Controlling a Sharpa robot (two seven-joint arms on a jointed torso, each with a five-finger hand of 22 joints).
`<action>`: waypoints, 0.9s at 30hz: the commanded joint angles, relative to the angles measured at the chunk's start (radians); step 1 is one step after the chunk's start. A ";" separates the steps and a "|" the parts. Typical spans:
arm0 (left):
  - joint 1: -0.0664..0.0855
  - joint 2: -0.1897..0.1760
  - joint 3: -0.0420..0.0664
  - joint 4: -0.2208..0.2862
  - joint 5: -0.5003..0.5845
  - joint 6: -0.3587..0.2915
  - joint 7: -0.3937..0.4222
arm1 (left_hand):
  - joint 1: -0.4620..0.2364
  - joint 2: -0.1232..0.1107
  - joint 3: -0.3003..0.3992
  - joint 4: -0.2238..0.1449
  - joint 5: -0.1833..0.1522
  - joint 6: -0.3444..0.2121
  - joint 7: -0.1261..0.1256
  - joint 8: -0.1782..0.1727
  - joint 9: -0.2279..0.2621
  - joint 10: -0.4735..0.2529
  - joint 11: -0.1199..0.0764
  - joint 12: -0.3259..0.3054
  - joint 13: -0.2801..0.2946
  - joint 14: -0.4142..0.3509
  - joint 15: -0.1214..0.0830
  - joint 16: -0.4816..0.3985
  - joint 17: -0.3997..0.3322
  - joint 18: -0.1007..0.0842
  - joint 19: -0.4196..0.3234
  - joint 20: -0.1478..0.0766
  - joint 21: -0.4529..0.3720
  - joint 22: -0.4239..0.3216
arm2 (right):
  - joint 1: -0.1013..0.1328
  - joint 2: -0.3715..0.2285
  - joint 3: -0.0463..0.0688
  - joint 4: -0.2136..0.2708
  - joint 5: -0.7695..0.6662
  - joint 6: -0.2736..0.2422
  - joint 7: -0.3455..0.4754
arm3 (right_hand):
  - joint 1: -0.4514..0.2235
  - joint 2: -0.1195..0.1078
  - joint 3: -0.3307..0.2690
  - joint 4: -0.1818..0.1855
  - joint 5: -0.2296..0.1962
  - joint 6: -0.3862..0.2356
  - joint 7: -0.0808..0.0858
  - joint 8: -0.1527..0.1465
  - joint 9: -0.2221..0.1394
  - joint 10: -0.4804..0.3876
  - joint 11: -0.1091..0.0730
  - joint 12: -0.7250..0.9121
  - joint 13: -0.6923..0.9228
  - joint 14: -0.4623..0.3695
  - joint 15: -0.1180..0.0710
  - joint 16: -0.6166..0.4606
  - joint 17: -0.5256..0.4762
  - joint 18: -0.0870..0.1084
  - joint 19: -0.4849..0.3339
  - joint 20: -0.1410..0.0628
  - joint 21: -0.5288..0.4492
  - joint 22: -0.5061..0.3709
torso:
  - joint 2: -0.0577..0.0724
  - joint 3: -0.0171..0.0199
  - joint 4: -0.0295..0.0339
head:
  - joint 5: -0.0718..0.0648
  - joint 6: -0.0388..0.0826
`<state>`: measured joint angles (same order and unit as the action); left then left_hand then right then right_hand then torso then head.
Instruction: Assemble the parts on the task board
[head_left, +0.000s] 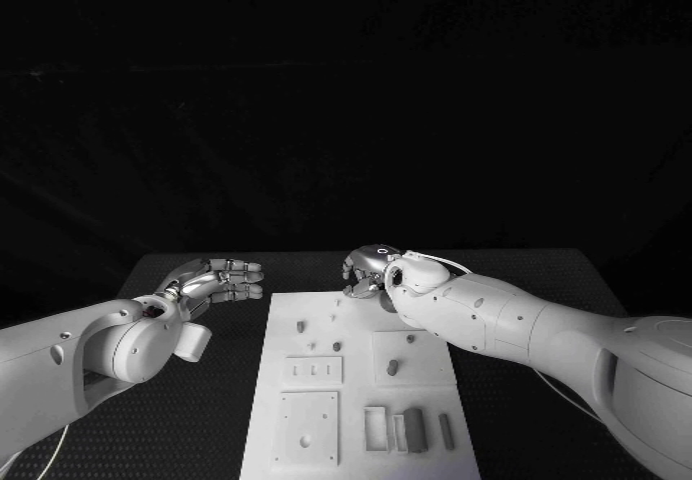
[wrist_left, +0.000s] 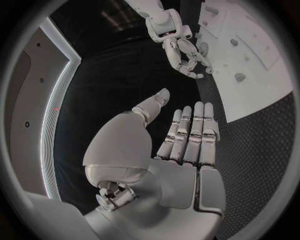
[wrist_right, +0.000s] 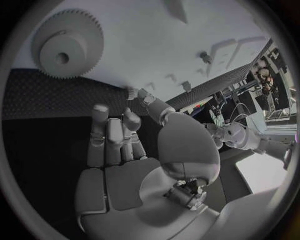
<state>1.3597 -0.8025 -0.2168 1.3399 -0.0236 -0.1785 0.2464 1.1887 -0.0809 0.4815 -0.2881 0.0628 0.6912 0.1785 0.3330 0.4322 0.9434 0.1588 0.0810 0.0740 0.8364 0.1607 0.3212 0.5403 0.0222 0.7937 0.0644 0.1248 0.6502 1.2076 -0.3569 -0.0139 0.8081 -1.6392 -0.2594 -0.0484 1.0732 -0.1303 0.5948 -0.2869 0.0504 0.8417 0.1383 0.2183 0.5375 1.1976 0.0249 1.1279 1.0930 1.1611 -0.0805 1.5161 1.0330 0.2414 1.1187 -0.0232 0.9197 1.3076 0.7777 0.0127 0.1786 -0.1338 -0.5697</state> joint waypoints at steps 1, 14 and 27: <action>0.001 0.003 0.001 0.000 -0.002 0.016 0.005 | -0.011 0.000 -0.007 -0.001 -0.006 0.000 0.001 -0.006 -0.001 0.006 -0.001 -0.006 -0.001 0.006 0.002 -0.005 0.001 -0.004 0.007 -0.003 -0.006 -0.001 | -0.002 0.005 -0.002 -0.005 -0.034 0.050 -0.004 | 0.006 0.000 -0.006 -0.001 -0.002 0.010 0.000 0.007 0.001 0.005 0.000 0.007 0.000 0.005 0.000 0.007 0.001 0.020 0.004 0.001 0.004 0.019 | 0.002 0.0011 0.0003 | 0.001 -0.003; 0.001 0.006 0.001 -0.002 -0.002 0.016 0.004 | -0.012 0.001 -0.008 -0.001 -0.006 0.000 0.001 -0.007 -0.001 0.007 -0.001 -0.007 -0.001 0.007 0.002 -0.006 0.001 -0.004 0.007 -0.003 -0.006 -0.001 | -0.003 0.003 -0.003 -0.011 -0.031 0.052 -0.004 | 0.006 0.031 -0.006 -0.001 -0.002 0.024 0.002 0.014 0.001 0.005 0.002 0.009 0.001 0.003 0.002 0.009 0.000 0.020 0.001 0.002 0.006 0.018 | 0.001 0.0006 -0.0022 | 0.005 -0.011; 0.000 0.007 0.001 -0.004 -0.002 0.016 0.004 | -0.013 0.001 -0.008 -0.001 -0.006 0.000 0.002 -0.007 -0.001 0.007 -0.001 -0.007 -0.001 0.007 0.002 -0.006 0.001 -0.004 0.007 -0.002 -0.007 -0.001 | -0.003 0.005 -0.004 -0.014 -0.031 0.065 -0.003 | 0.010 0.059 -0.007 -0.002 -0.002 0.048 0.002 0.025 0.003 0.004 0.003 0.011 0.002 0.003 0.003 0.013 0.000 0.020 -0.003 0.002 0.009 0.019 | 0.000 0.0011 -0.0020 | 0.004 -0.015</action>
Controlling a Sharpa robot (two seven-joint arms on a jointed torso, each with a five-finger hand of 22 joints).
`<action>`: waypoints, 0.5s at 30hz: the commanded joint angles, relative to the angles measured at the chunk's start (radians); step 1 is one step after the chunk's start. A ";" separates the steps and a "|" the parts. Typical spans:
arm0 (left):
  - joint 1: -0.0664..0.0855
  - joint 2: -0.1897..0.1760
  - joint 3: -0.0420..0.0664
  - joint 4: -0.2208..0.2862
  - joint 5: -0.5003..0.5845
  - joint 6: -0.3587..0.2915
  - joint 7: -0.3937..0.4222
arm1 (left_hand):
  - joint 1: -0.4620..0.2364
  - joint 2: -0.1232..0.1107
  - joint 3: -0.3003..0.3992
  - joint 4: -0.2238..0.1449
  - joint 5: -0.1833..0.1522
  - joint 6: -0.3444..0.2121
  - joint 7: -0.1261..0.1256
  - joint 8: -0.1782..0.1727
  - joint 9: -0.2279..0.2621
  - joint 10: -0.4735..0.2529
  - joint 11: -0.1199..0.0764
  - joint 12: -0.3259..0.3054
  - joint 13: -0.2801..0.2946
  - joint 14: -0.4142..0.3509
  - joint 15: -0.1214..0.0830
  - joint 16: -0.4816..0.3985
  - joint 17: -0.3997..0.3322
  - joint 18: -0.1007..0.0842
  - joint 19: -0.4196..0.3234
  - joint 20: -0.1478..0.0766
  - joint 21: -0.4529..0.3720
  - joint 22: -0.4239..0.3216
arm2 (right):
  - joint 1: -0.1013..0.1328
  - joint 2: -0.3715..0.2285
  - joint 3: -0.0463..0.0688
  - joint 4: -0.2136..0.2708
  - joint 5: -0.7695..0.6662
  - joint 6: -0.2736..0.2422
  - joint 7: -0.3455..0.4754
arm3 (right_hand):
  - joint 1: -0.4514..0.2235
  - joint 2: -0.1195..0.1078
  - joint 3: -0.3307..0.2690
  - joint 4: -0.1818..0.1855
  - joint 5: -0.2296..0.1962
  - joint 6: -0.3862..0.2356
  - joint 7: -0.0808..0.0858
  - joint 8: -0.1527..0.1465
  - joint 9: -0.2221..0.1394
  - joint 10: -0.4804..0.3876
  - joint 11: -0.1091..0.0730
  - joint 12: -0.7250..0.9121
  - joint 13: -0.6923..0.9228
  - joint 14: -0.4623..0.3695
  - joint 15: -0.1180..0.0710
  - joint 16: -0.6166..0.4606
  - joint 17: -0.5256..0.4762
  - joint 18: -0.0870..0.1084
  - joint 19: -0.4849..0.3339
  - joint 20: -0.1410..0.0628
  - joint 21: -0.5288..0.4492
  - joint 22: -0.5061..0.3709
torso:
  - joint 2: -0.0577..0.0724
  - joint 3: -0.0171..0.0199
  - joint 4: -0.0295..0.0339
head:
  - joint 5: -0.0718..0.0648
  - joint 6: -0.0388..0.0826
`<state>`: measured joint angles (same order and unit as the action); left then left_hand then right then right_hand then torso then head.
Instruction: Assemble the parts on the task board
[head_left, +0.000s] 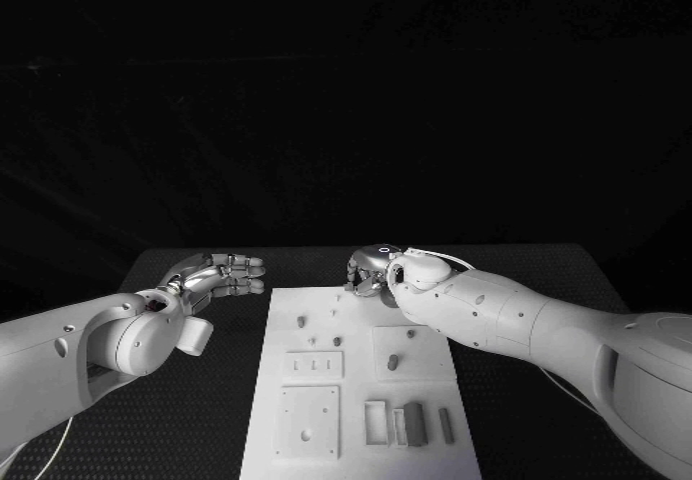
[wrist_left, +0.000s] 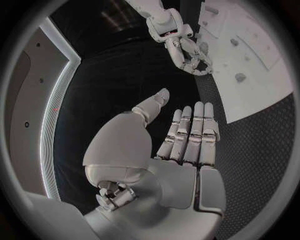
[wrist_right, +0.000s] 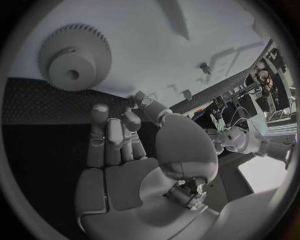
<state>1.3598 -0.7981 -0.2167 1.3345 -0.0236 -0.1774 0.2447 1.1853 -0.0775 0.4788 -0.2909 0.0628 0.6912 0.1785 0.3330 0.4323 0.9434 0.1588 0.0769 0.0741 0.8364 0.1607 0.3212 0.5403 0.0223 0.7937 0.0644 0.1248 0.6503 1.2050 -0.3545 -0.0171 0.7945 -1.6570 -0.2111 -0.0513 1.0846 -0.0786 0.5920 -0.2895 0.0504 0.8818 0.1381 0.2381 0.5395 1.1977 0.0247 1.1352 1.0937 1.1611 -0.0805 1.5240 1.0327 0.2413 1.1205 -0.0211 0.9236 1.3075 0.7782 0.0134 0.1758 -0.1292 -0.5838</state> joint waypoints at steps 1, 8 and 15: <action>0.000 0.003 0.001 0.001 -0.002 0.015 0.006 | -0.010 -0.002 -0.006 0.002 -0.006 0.000 0.002 -0.007 -0.001 0.007 -0.001 -0.003 -0.001 0.007 0.002 -0.006 0.001 -0.004 0.008 -0.002 -0.007 -0.001 | 0.000 0.003 -0.001 0.001 -0.013 0.011 0.001 | -0.003 0.008 -0.005 0.000 -0.002 0.009 0.002 0.005 0.001 0.004 0.003 0.004 0.001 0.002 0.003 0.005 0.000 0.020 -0.005 0.000 0.005 0.019 | -0.001 0.0001 0.0006 | -0.001 -0.001; 0.000 0.003 0.000 0.000 -0.002 0.016 0.005 | -0.010 -0.002 -0.006 0.002 -0.006 0.000 0.002 -0.007 -0.002 0.007 -0.001 -0.004 -0.001 0.007 0.002 -0.006 0.002 -0.004 0.008 -0.002 -0.007 -0.001 | 0.000 0.002 -0.001 0.006 -0.013 0.013 -0.002 | -0.009 -0.011 -0.013 0.001 -0.002 0.004 0.003 0.001 -0.003 0.003 0.004 0.004 0.001 0.000 0.004 0.006 -0.002 0.020 -0.007 0.001 0.006 0.019 | 0.000 -0.0002 0.0005 | 0.000 -0.001; 0.000 0.002 0.000 -0.001 -0.002 0.015 0.005 | -0.010 -0.002 -0.006 0.002 -0.006 0.000 0.002 -0.007 -0.002 0.007 -0.001 -0.004 -0.001 0.007 0.002 -0.007 0.002 -0.004 0.008 -0.003 -0.007 -0.001 | 0.000 -0.004 -0.002 0.023 -0.012 0.020 -0.011 | -0.024 -0.035 -0.019 0.005 -0.002 -0.002 0.006 -0.004 -0.007 0.002 0.006 0.003 0.000 -0.004 0.005 0.005 -0.008 0.020 -0.007 0.002 0.007 0.017 | 0.000 -0.0002 -0.0007 | 0.001 -0.002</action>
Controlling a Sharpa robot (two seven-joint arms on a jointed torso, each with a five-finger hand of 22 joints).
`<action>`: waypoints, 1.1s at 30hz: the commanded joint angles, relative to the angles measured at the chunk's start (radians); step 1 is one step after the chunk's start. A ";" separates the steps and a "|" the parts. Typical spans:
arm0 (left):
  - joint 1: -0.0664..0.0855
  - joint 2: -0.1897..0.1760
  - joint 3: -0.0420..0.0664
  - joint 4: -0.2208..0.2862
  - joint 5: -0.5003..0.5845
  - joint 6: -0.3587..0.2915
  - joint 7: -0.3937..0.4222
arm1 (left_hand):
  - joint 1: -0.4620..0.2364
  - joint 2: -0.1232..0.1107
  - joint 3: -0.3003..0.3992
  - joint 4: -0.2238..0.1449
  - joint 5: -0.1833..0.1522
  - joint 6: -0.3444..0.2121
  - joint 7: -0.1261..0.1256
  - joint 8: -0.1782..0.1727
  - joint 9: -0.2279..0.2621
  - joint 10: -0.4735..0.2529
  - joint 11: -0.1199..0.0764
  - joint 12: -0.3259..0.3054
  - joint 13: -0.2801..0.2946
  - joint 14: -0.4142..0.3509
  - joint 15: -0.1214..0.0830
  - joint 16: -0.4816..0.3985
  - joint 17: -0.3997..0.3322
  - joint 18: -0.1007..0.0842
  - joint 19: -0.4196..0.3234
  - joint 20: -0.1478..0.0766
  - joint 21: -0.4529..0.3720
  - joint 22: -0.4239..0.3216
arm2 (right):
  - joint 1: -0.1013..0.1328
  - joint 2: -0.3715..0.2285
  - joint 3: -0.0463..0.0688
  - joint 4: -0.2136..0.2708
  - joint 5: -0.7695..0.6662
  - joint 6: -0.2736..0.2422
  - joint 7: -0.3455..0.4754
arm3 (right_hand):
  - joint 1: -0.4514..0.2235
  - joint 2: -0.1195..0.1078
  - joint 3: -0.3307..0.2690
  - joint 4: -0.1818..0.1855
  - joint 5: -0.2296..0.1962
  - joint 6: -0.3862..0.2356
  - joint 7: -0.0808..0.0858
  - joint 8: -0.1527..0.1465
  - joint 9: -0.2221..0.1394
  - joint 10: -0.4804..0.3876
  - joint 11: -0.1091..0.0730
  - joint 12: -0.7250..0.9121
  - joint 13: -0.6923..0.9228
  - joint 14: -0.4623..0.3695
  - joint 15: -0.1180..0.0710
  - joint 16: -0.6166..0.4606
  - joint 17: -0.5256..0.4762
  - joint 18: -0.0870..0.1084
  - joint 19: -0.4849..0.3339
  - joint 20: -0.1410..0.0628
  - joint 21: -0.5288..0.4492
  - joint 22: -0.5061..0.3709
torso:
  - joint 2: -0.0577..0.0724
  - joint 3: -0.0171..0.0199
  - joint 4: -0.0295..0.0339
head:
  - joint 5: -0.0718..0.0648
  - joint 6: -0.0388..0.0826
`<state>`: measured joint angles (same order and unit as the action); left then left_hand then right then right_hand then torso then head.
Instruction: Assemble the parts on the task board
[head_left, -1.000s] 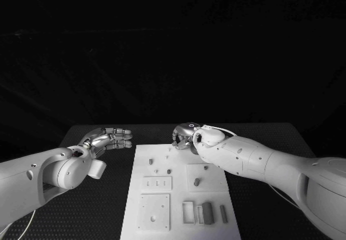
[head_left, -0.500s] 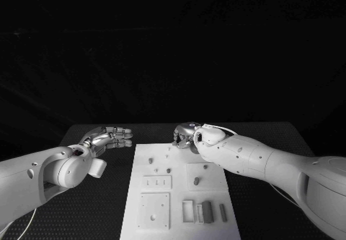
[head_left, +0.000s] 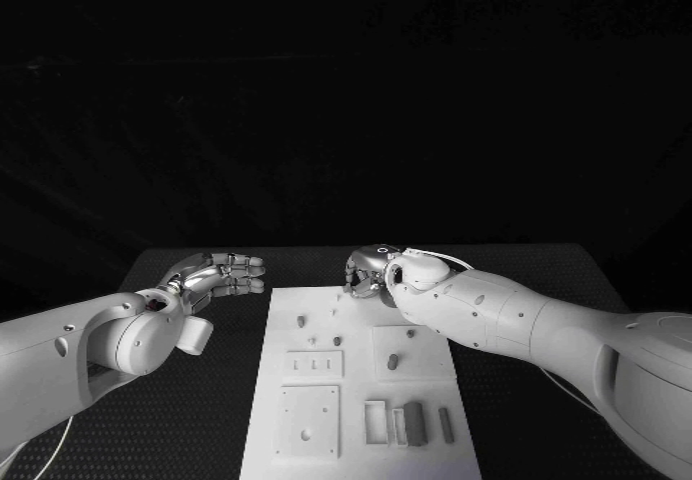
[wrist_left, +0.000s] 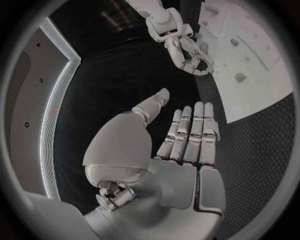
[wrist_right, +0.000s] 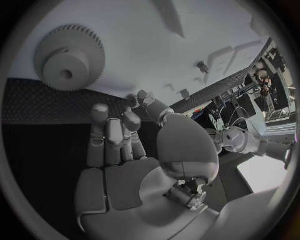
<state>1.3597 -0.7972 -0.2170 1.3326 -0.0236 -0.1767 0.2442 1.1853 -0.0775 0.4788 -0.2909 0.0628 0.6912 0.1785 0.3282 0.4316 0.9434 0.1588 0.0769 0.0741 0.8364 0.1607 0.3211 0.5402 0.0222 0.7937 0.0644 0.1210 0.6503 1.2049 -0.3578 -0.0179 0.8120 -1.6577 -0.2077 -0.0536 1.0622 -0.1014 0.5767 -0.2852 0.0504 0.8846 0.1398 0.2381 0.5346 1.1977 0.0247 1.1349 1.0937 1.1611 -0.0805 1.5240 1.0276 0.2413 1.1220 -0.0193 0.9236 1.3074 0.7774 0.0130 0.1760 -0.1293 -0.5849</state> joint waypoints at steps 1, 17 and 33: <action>0.000 0.001 0.001 0.001 -0.002 0.015 0.005 | -0.010 -0.002 -0.006 0.002 -0.006 0.000 0.002 -0.002 -0.001 0.007 -0.001 -0.004 -0.001 0.007 0.002 -0.007 0.002 -0.004 0.008 -0.003 -0.004 -0.001 | 0.000 0.000 -0.001 0.006 -0.011 0.017 -0.009 | -0.005 -0.017 -0.005 0.002 -0.002 -0.009 0.005 -0.006 -0.003 0.002 0.007 0.003 0.000 -0.005 0.006 0.005 -0.005 0.021 -0.008 0.001 0.006 0.017 | 0.001 0.0005 -0.0013 | 0.001 -0.001; 0.000 0.006 0.001 -0.003 -0.002 0.017 0.006 | -0.010 -0.002 -0.006 0.001 -0.006 0.000 0.002 -0.003 -0.001 0.007 -0.001 -0.005 -0.002 0.007 0.002 -0.008 0.002 -0.004 0.008 -0.003 -0.005 -0.001 | 0.000 0.022 -0.002 -0.009 -0.002 0.012 -0.015 | -0.024 -0.025 0.000 0.015 -0.002 -0.020 0.011 -0.014 -0.009 -0.001 0.013 0.003 -0.001 -0.010 0.012 0.005 -0.011 0.021 -0.007 0.002 0.004 0.014 | 0.000 0.0002 -0.0005 | -0.002 0.000; 0.000 0.005 0.001 -0.003 -0.002 0.017 0.003 | -0.010 -0.001 -0.006 0.002 -0.006 0.000 0.002 -0.003 -0.002 0.007 -0.001 -0.005 -0.002 0.007 0.002 -0.008 0.002 -0.004 0.008 -0.002 -0.005 -0.001 | 0.000 0.020 -0.006 -0.025 -0.022 0.052 -0.022 | 0.020 0.037 0.027 -0.005 -0.002 0.006 0.004 0.000 -0.006 -0.001 0.006 0.005 -0.002 -0.014 0.007 0.008 -0.014 0.021 -0.012 -0.001 0.005 0.017 | 0.000 0.0001 -0.0001 | -0.004 0.000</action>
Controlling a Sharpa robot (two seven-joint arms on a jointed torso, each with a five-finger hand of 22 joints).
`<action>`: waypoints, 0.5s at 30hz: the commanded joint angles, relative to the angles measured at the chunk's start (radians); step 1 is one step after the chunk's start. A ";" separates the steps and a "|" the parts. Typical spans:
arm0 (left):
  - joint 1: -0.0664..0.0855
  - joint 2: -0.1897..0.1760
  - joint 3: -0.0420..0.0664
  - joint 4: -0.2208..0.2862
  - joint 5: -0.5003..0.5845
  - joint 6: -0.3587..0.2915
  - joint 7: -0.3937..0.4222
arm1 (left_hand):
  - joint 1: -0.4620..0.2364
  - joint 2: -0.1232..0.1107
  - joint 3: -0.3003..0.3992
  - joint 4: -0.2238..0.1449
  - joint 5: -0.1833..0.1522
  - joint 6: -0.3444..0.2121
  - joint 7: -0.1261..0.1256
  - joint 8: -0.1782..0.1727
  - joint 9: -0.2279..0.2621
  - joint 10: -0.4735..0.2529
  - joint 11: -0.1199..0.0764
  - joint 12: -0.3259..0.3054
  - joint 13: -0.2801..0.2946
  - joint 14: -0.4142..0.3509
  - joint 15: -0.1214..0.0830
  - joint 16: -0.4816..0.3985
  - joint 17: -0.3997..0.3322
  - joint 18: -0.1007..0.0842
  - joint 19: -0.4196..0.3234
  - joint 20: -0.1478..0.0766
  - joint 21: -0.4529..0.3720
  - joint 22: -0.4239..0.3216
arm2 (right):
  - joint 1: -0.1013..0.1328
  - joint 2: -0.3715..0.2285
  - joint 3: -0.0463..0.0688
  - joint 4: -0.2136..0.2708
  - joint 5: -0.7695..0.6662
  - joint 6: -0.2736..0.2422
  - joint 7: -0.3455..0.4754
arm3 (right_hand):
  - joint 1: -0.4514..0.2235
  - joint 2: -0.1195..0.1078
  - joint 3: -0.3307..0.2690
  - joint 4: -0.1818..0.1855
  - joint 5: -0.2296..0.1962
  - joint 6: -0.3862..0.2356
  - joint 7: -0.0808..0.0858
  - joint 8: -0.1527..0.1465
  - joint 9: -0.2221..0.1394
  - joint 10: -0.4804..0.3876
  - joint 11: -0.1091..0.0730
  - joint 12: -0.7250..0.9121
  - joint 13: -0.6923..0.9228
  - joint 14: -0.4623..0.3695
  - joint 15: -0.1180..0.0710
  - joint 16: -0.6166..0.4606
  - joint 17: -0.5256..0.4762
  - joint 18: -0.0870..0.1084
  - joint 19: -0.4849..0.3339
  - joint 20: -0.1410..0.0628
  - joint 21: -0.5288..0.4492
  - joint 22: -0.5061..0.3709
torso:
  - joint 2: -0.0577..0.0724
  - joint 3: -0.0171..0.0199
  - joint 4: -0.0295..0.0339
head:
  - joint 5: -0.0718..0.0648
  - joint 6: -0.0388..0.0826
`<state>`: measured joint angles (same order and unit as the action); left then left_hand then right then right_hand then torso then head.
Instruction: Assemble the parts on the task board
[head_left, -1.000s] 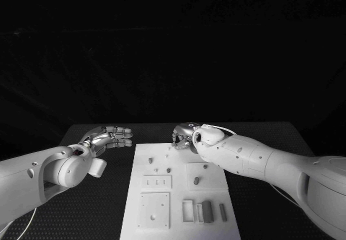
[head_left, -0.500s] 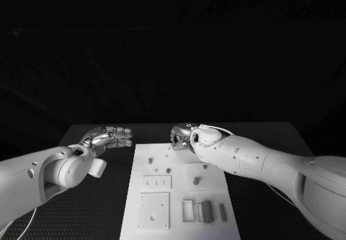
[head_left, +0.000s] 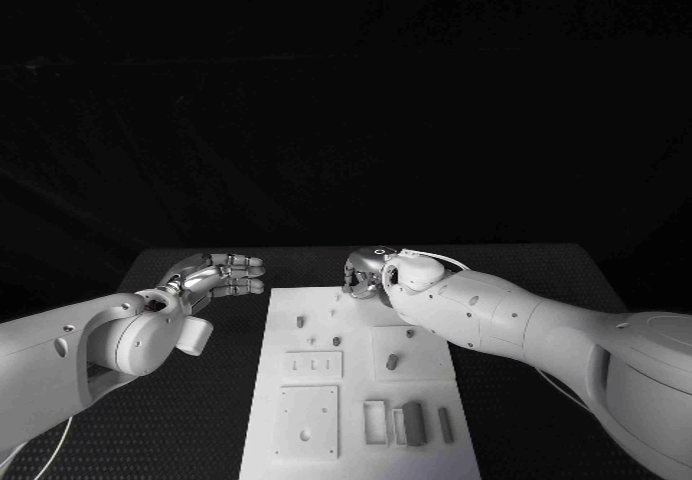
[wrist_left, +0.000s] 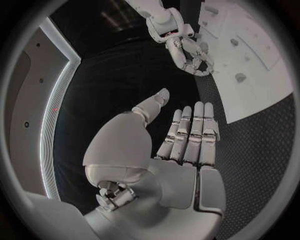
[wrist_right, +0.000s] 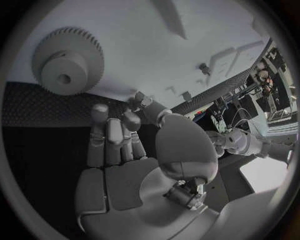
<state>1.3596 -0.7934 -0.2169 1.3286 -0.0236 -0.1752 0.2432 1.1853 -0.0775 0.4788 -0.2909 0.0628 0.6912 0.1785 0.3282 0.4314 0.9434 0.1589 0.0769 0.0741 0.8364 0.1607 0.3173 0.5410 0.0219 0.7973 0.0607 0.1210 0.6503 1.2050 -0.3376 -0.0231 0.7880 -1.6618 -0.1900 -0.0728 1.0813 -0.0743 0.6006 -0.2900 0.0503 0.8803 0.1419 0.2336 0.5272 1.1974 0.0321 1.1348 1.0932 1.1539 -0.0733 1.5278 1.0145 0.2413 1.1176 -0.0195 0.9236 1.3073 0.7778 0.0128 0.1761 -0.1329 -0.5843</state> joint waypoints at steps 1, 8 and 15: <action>0.000 0.002 0.001 0.001 -0.002 0.015 0.004 | -0.010 -0.001 -0.006 0.002 -0.006 0.000 0.002 -0.003 -0.001 0.007 -0.001 -0.005 -0.002 0.007 0.002 -0.004 0.002 -0.003 0.005 0.001 -0.005 -0.001 | 0.000 0.000 -0.001 -0.001 -0.017 0.036 -0.001 | 0.002 0.013 0.003 0.000 -0.002 0.012 0.001 0.006 0.002 -0.001 -0.002 0.005 -0.002 -0.007 -0.001 0.004 -0.001 0.021 -0.008 0.000 0.005 0.017 | 0.000 0.0003 -0.0003 | 0.000 -0.001; 0.000 0.002 0.001 0.001 -0.002 0.017 0.004 | -0.014 0.002 -0.007 0.003 -0.006 0.000 0.003 -0.004 -0.002 0.007 0.000 -0.006 -0.002 0.008 0.002 -0.005 0.002 -0.004 0.005 0.001 -0.006 -0.001 | 0.000 0.001 -0.003 0.002 -0.007 0.032 0.006 | -0.020 0.025 -0.008 0.006 -0.002 0.024 -0.003 0.012 0.003 0.000 -0.005 0.005 -0.002 -0.007 -0.004 0.006 -0.001 0.021 -0.010 0.004 0.008 0.018 | 0.001 0.0004 -0.0010 | 0.000 -0.003; 0.000 0.003 0.001 0.000 -0.002 0.018 0.003 | -0.014 0.002 -0.007 0.003 -0.006 0.000 0.002 -0.004 -0.002 0.007 0.000 -0.006 -0.002 0.008 0.002 -0.005 0.002 -0.004 0.005 0.001 -0.006 -0.001 | 0.000 0.002 -0.004 0.002 0.003 0.020 0.000 | -0.044 -0.020 -0.020 0.012 -0.002 0.002 0.002 -0.002 -0.004 -0.002 -0.001 0.002 -0.005 -0.015 -0.002 0.004 -0.012 0.021 -0.011 0.005 0.007 0.016 | 0.000 -0.0001 -0.0006 | -0.001 -0.003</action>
<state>1.3596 -0.7927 -0.2169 1.3274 -0.0236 -0.1737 0.2417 1.1814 -0.0736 0.4756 -0.2876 0.0628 0.6912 0.1785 0.3282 0.4310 0.9434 0.1589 0.0769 0.0733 0.8364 0.1607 0.3173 0.5419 0.0219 0.7973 0.0608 0.1210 0.6503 1.2051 -0.3369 -0.0266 0.7898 -1.6607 -0.1742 -0.0721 1.0334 -0.0836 0.5857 -0.2805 0.0504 0.8897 0.1419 0.2356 0.5250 1.1976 0.0318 1.1347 1.0900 1.1459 -0.0727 1.5278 1.0038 0.2412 1.1110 -0.0159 0.9275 1.3073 0.7782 0.0131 0.1753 -0.1328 -0.5869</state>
